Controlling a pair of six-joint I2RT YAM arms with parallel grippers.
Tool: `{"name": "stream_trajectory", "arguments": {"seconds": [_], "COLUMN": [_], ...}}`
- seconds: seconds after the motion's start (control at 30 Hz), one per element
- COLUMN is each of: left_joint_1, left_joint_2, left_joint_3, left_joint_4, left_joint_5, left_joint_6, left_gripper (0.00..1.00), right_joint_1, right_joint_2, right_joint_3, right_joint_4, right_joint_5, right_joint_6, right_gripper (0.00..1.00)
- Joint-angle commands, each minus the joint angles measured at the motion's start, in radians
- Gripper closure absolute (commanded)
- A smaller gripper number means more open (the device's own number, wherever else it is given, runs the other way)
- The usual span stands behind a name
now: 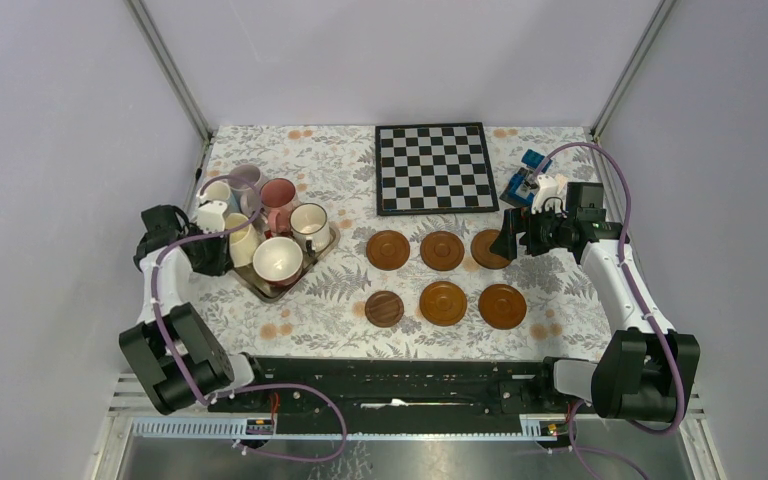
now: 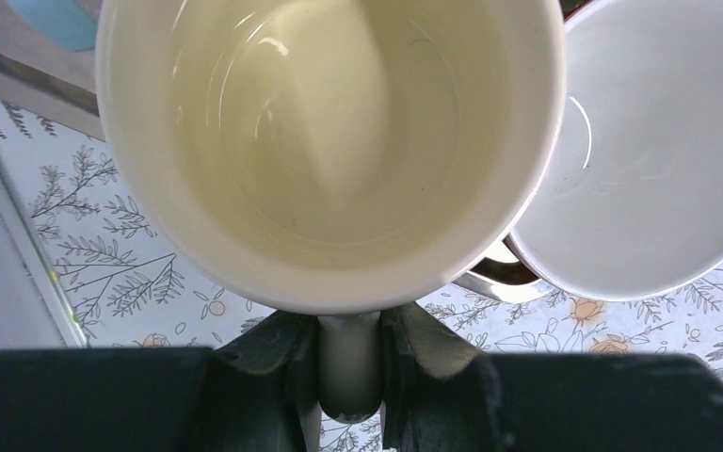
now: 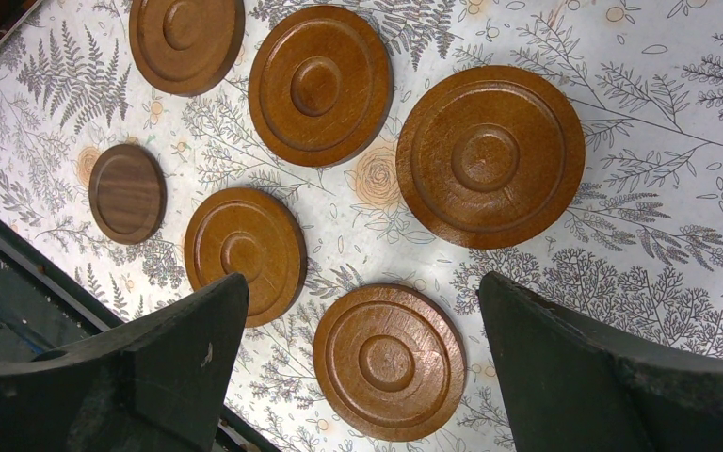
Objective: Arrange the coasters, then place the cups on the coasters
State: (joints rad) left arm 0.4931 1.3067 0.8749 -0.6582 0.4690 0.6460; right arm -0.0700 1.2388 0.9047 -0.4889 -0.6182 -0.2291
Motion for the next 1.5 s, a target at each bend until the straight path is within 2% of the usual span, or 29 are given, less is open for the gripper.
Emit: {"name": "stream_trajectory", "arguments": {"seconds": [0.0, 0.23, 0.4, 0.57, 0.77, 0.97, 1.17, 1.3, 1.47], "left_joint_1": [0.002, -0.008, -0.099, -0.328, -0.696, -0.997, -1.185, -1.298, -1.371], "left_joint_2": [-0.095, -0.135, -0.091, -0.039, 0.054, 0.2, 0.371, 0.511, 0.653], "left_joint_3": [0.062, 0.223, 0.376, 0.503, 0.602, 0.699, 0.763, 0.876, 1.016], "left_joint_4": [0.02, -0.079, -0.117, -0.104, -0.033, 0.044, 0.151, 0.153, 0.17], "left_joint_5": [0.103, 0.163, 0.14, 0.038, -0.106, -0.231, -0.261, -0.265, -0.283], "left_joint_6": [-0.032, -0.059, -0.138, -0.259, -0.414, -0.485, -0.548, -0.557, -0.57], "left_gripper": [1.0, 1.0, 1.0, 1.0, 1.0, 1.0, 1.0, 1.0, 1.0], "right_joint_1": [0.006, 0.006, 0.006, 0.004, -0.003, -0.058, -0.191, -0.276, -0.382], "right_joint_2": [-0.026, -0.02, -0.012, -0.005, -0.039, -0.063, -0.052, -0.036, 0.007], "right_joint_3": [0.004, 0.01, 0.03, 0.059, 0.079, 0.102, 0.177, 0.209, 0.2], "right_joint_4": [-0.005, -0.006, -0.016, -0.028, -0.007, 0.0, -0.016, -0.001, 0.027], "right_joint_5": [0.005, -0.006, -0.004, 0.013, 0.091, 0.119, 0.083, 0.067, 0.018], "right_joint_6": [-0.016, -0.005, 0.007, 0.06, 0.139, 0.182, 0.217, 0.236, 0.265], "right_gripper": [0.0, 0.0, 0.0, 0.0, 0.0, 0.01, 0.0, 0.0, 0.0]}}
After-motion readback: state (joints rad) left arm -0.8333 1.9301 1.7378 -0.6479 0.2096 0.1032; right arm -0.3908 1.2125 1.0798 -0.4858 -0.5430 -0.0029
